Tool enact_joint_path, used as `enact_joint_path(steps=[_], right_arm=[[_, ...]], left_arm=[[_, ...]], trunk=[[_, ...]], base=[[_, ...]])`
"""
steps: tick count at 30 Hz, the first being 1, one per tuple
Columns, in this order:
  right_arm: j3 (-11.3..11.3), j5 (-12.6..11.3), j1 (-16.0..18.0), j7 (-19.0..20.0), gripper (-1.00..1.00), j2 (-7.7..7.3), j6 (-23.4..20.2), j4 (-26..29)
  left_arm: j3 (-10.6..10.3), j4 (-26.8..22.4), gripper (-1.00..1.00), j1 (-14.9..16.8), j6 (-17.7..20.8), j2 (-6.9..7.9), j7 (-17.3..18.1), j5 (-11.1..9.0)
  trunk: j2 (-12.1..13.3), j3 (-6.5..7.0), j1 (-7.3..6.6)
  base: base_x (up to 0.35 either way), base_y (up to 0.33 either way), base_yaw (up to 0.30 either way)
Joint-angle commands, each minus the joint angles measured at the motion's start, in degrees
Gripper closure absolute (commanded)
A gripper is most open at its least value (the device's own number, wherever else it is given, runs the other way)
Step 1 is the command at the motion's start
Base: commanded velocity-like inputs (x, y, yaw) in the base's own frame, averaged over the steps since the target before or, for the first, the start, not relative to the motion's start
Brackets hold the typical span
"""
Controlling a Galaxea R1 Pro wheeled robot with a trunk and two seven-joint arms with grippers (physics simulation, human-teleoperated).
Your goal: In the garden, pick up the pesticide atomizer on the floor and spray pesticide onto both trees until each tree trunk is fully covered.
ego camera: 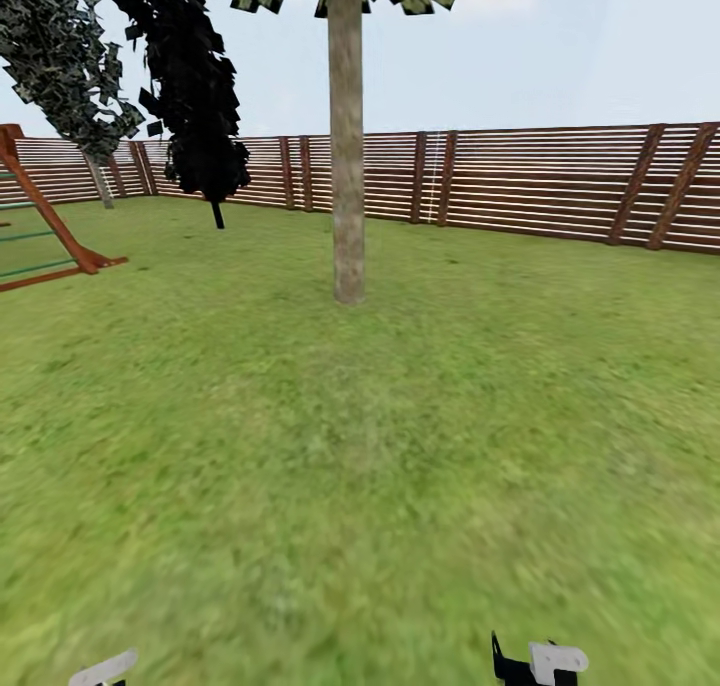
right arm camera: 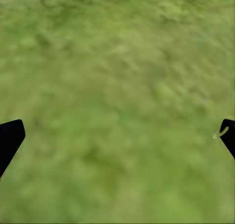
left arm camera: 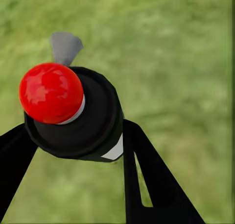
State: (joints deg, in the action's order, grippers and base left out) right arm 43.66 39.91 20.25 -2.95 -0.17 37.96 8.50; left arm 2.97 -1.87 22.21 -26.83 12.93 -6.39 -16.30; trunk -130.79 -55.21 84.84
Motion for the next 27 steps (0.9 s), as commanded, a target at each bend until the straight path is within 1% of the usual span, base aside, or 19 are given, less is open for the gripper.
enact_joint_path(steps=[1,7,27], right_arm=[[0.3,0.6,0.0,-0.3,-1.00,-0.01,0.2,-0.1],[0.3,0.6,0.0,-0.3,-1.00,-0.01,0.2,-0.1],[0.3,0.6,0.0,-0.3,-1.00,-0.01,0.2,-0.2]], left_arm=[[0.3,0.0,1.00,0.0,-0.2,-0.01,0.0,0.1],[0.3,0.0,1.00,0.0,-0.2,-0.01,0.0,0.1],[0.3,0.0,1.00,0.0,-0.2,-0.01,0.0,0.1]], trunk=[[0.0,-0.04,0.02],[0.0,0.07,0.02],[0.0,0.07,0.02]], base=[[0.340,0.000,-0.032],[0.340,0.000,-0.061],[0.340,0.000,-0.001]])
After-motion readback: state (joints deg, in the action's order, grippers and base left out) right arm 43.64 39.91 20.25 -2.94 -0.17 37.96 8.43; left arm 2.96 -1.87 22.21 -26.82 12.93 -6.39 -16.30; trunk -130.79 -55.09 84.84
